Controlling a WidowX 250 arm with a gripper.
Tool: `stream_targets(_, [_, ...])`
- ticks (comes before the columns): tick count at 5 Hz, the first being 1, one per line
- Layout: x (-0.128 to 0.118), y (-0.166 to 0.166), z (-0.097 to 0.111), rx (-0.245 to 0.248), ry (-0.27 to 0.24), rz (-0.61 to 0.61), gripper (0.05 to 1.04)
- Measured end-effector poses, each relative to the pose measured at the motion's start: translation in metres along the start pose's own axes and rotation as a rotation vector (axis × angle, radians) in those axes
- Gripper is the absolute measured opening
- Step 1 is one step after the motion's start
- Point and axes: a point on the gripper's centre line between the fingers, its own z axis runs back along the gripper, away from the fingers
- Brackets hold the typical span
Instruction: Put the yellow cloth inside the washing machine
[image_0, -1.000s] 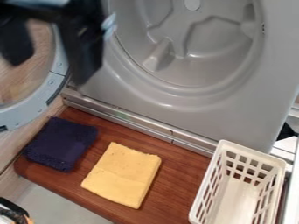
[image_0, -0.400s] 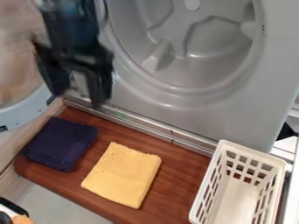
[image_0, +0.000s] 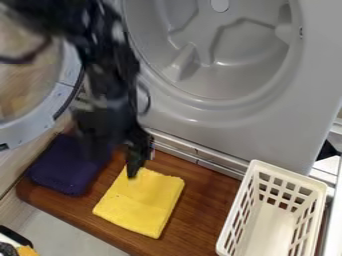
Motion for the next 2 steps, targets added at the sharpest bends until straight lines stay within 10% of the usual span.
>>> stream_targets(2, [0.016, -0.007, -0.05, 0.064, -0.054, 0.074, 1.001])
